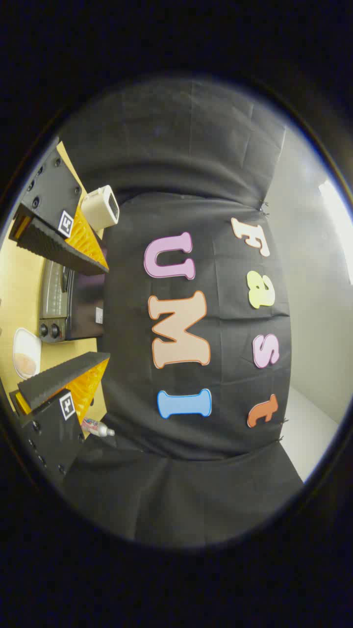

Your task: Open the toaster oven, put the food inside, and close the toaster oven door.

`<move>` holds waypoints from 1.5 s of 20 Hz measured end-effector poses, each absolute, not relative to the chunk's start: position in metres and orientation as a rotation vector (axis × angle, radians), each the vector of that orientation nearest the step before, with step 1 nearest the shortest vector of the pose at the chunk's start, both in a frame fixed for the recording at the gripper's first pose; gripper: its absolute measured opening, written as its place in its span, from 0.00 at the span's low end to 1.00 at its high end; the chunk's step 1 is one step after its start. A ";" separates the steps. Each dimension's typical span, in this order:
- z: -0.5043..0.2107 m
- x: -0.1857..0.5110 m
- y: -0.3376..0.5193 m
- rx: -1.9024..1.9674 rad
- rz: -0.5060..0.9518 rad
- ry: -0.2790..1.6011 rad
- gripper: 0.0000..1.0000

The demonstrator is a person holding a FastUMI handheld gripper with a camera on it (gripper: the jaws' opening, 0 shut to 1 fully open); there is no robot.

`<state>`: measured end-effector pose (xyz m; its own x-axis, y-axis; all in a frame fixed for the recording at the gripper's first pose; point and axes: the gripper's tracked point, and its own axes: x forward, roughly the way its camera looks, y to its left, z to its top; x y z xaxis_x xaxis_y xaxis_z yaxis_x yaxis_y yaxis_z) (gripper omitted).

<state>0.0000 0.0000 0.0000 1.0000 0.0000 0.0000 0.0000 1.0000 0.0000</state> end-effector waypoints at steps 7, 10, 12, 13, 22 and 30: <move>-0.025 0.021 0.042 0.010 0.069 0.015 0.98; -0.035 0.031 0.062 0.028 0.092 0.013 0.98; -0.045 0.038 0.073 0.046 0.104 0.021 0.98; -0.049 0.042 0.078 0.053 0.111 0.026 0.98; -0.104 0.089 0.107 0.045 0.112 0.034 0.98; -0.151 0.129 0.118 -0.025 0.081 0.015 0.98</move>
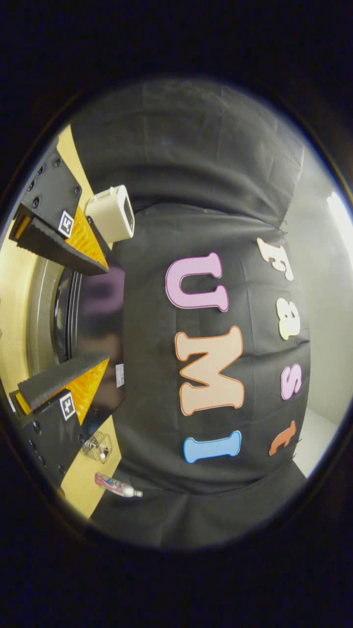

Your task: Open the toaster oven, put the food inside, and close the toaster oven door.

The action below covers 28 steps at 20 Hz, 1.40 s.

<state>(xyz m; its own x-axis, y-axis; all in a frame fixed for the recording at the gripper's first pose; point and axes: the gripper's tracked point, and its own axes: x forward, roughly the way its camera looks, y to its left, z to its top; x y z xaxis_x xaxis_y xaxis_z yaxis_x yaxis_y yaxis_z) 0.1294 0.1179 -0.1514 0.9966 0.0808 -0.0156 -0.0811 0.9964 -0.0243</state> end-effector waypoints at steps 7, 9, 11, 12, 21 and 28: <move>-0.184 0.148 0.122 -0.022 0.080 0.057 0.98; -0.188 0.147 0.123 -0.023 0.083 0.050 0.98; -0.188 0.147 0.123 -0.020 0.085 0.039 0.97; -0.189 0.148 0.122 -0.010 0.085 0.029 0.97; -0.193 0.129 0.124 0.008 0.105 0.005 0.98; -0.204 0.087 0.124 -0.001 0.105 0.045 0.98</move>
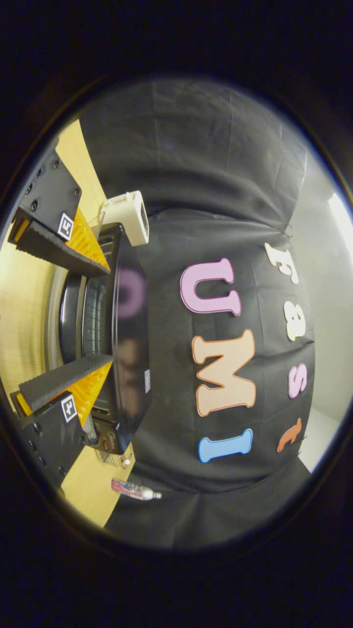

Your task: Open the toaster oven, put the food inside, and close the toaster oven door.

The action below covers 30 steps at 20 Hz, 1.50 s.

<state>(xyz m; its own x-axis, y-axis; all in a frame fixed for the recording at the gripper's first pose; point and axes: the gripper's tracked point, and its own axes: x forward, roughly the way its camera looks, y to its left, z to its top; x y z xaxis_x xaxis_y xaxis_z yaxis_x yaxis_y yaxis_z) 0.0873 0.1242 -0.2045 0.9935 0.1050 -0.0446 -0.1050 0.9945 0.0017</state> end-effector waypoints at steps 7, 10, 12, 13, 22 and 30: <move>-0.241 0.035 0.124 0.003 0.117 0.190 0.97; -0.261 0.019 0.123 0.021 0.143 0.284 0.97; -0.270 0.012 0.123 0.025 0.158 0.324 0.97; -0.272 0.010 0.123 0.028 0.163 0.336 0.97; -0.307 -0.004 0.120 0.047 0.180 0.451 0.94; -0.348 0.001 0.116 -0.011 0.164 0.543 0.93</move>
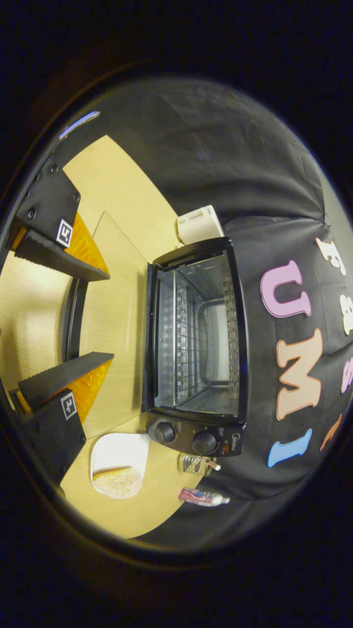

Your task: Open the toaster oven, put the food inside, and close the toaster oven door.

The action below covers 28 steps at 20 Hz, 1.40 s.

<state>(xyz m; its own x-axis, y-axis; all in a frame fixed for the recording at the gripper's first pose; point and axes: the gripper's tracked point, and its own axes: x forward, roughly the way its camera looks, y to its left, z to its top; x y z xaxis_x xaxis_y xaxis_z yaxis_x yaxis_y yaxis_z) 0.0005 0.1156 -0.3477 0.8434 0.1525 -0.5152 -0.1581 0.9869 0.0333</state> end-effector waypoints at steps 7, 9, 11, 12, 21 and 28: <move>-0.359 0.006 0.115 -0.042 0.172 0.535 0.91; -0.356 0.008 0.115 -0.015 0.173 0.515 0.91; -0.354 0.008 0.115 0.032 0.182 0.509 0.91; -0.353 0.007 0.116 0.047 0.194 0.513 0.90; -0.318 -0.003 0.033 0.136 0.125 0.498 0.89; -0.314 -0.001 -0.063 0.166 -0.053 0.482 0.89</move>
